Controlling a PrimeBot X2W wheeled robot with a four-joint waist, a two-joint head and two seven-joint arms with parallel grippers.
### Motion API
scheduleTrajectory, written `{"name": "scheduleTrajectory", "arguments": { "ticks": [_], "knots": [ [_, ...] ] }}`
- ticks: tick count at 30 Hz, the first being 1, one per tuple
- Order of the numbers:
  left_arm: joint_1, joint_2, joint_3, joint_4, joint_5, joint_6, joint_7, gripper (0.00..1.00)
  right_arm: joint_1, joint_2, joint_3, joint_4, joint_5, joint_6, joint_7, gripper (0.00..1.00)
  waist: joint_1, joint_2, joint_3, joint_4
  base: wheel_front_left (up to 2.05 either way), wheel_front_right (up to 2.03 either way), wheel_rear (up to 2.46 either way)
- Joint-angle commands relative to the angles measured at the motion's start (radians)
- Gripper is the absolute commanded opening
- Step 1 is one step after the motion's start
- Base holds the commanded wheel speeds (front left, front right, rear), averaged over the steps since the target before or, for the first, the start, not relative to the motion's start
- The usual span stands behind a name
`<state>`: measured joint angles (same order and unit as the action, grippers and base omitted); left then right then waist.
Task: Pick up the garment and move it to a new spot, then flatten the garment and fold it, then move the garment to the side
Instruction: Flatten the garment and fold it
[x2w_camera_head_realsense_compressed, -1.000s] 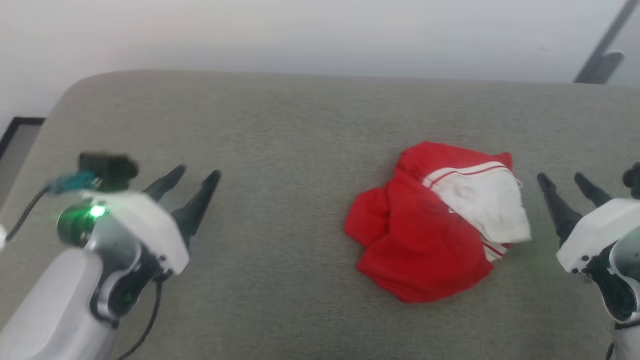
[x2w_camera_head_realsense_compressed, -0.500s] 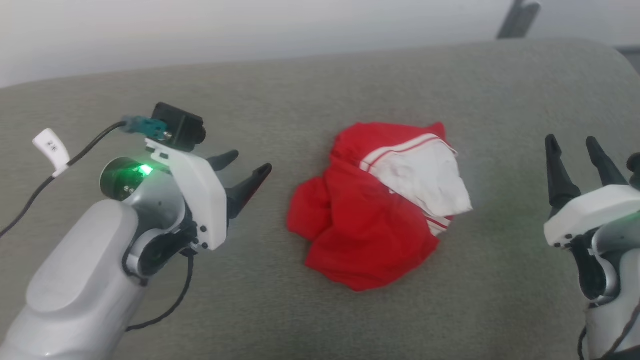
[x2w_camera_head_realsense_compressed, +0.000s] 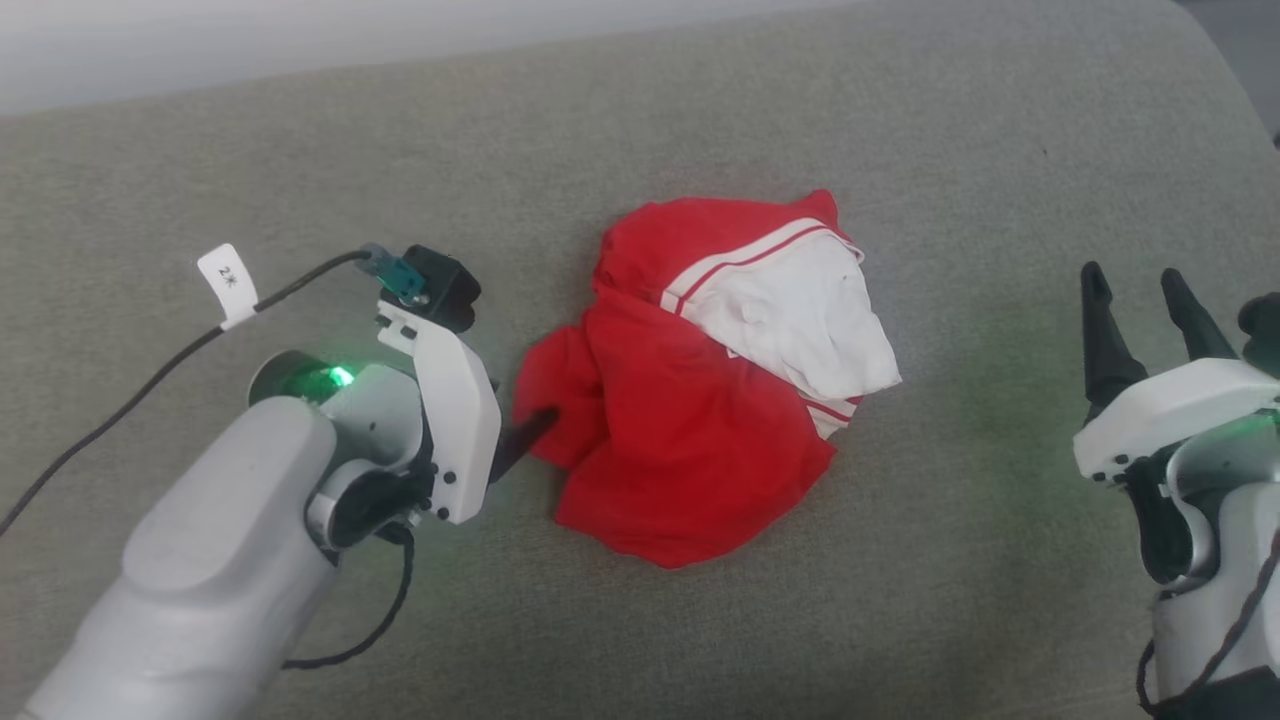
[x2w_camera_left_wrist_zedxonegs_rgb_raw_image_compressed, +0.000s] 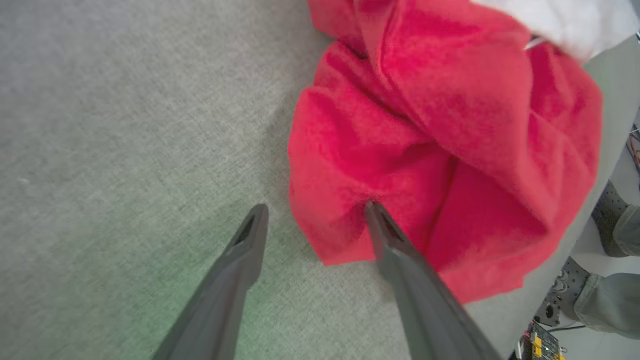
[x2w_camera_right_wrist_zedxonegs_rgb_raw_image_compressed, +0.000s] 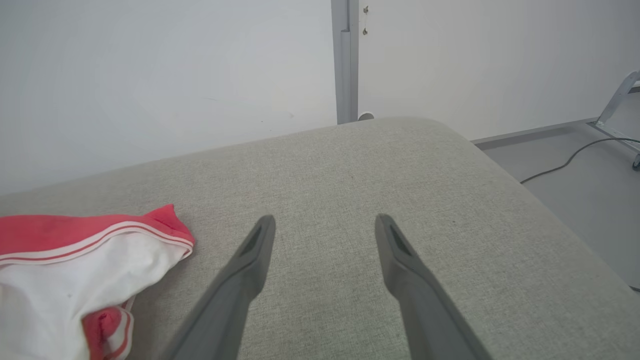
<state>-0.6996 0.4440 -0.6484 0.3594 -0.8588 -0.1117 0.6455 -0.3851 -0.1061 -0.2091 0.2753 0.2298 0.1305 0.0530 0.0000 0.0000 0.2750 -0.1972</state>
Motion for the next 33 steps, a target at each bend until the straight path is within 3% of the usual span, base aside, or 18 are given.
{"name": "scheduleTrajectory", "arguments": {
  "ticks": [1,6,7,8,13,15,23,30,33],
  "knots": [
    [-0.009,-0.005,-0.01,0.015,0.007,-0.006,0.0,1.0,-0.011,0.005,0.0,0.005,-0.006,0.0,-0.006,1.0,0.0,0.0,0.011,-0.008,0.0,0.0,0.0],
    [-0.012,-0.02,-0.056,0.12,0.043,-0.006,-0.01,1.0,-0.027,0.012,0.002,0.022,-0.009,0.0,-0.019,1.0,0.0,0.0,0.027,-0.016,0.0,0.0,0.0],
    [-0.013,-0.025,-0.065,0.136,0.046,-0.008,-0.012,0.57,-0.029,0.013,0.002,0.024,-0.01,0.0,-0.02,1.0,0.0,0.0,0.029,-0.016,0.0,0.0,0.0],
    [-0.013,-0.031,-0.069,0.154,0.044,-0.009,-0.02,0.0,-0.03,0.015,0.002,0.026,-0.011,0.0,-0.021,1.0,0.0,0.0,0.031,-0.016,0.0,0.0,0.0],
    [-0.018,-0.049,-0.071,0.22,0.013,-0.015,-0.049,0.0,-0.033,0.007,-0.011,0.032,-0.013,0.0,-0.027,1.0,0.0,0.0,0.033,-0.002,0.0,0.0,0.0],
    [-0.023,-0.03,-0.072,0.23,0.013,-0.015,-0.06,0.0,-0.029,0.003,-0.02,0.032,-0.015,0.0,-0.028,1.0,0.0,0.0,0.028,0.008,0.0,0.0,0.0],
    [0.015,0.102,-0.04,0.208,-0.004,-0.014,-0.115,0.0,0.008,-0.007,-0.056,0.023,-0.017,0.0,-0.02,1.0,0.0,0.0,0.001,0.054,0.0,0.0,0.0],
    [0.082,0.223,-0.002,0.193,-0.015,0.019,-0.122,0.0,0.028,-0.004,-0.059,0.015,-0.019,0.0,-0.014,1.0,0.0,0.0,-0.01,0.078,0.0,0.0,0.0],
    [0.097,0.243,0.004,0.199,-0.024,0.019,-0.124,0.0,0.028,-0.004,-0.053,0.014,-0.017,0.0,-0.014,1.0,0.0,0.0,-0.013,0.082,0.0,0.0,0.0]
  ]
}}
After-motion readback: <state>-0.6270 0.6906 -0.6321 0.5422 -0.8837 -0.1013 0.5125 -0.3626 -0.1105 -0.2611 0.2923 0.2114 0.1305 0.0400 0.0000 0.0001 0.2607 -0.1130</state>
